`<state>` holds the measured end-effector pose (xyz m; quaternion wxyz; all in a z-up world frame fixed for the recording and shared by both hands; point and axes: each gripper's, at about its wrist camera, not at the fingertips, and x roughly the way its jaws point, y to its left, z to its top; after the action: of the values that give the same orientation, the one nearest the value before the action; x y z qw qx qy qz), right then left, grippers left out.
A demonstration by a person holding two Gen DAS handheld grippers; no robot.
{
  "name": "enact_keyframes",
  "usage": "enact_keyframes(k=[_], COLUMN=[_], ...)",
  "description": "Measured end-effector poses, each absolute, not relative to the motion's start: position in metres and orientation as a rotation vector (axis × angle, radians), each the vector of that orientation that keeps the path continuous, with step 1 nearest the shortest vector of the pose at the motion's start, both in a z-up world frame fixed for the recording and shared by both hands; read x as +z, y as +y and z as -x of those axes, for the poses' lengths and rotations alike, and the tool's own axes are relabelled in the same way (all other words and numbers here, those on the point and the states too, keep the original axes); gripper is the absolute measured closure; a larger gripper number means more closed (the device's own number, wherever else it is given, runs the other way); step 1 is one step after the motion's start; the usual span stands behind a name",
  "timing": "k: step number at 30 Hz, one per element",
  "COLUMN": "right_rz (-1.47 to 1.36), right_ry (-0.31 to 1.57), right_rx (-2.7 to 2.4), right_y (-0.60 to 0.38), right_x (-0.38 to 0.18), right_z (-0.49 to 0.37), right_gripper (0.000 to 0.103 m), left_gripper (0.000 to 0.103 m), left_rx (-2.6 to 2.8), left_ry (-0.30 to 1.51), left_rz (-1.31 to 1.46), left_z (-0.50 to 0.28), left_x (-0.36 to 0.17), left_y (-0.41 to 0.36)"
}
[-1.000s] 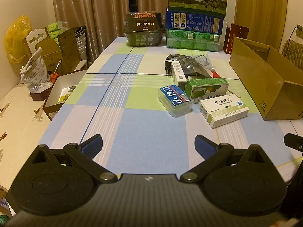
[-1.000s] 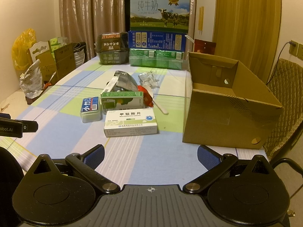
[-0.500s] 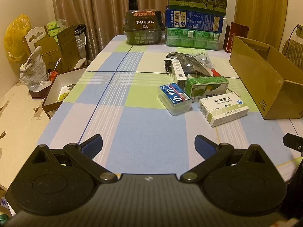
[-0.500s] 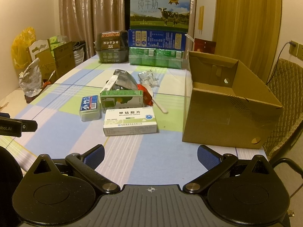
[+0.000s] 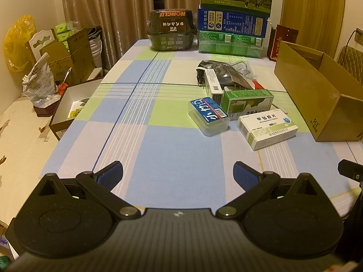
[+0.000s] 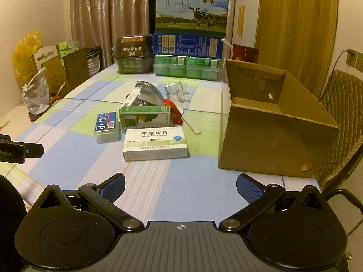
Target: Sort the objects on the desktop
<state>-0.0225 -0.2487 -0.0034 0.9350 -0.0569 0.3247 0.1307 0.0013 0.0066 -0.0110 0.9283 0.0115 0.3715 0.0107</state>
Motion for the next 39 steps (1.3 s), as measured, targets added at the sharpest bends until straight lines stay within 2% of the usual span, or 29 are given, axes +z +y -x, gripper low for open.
enact_keyframes(k=[11,19,23,29,39], right_rz=[0.085,0.283,0.487,0.773,1.125], right_ry=[0.690,0.651,0.591,0.607,0.688], right_rx=[0.370,0.557,0.686,0.835,1.074], right_y=[-0.250,-0.224,-0.209,-0.184,-0.154], right_x=[0.006,0.031,0.030,0.012,-0.026], right_z=[0.017,-0.010,-0.021,-0.041,-0.100], right_gripper=[0.002,0.002,0.002,0.002,0.002], left_gripper=[0.001,0.001,0.001,0.001,0.001], left_rx=[0.013,-0.056,-0.127,-0.304,-0.563], left_ry=[0.768,0.770,0.761,0.794,0.844], left_rz=[0.010,0.041,-0.046,-0.238,-0.570], left_z=[-0.004,-0.013,-0.030,-0.065,-0.115], left_x=[-0.009,0.004,0.015,0.021,-0.010], left_y=[0.011,0.017,0.013,0.009,0.002])
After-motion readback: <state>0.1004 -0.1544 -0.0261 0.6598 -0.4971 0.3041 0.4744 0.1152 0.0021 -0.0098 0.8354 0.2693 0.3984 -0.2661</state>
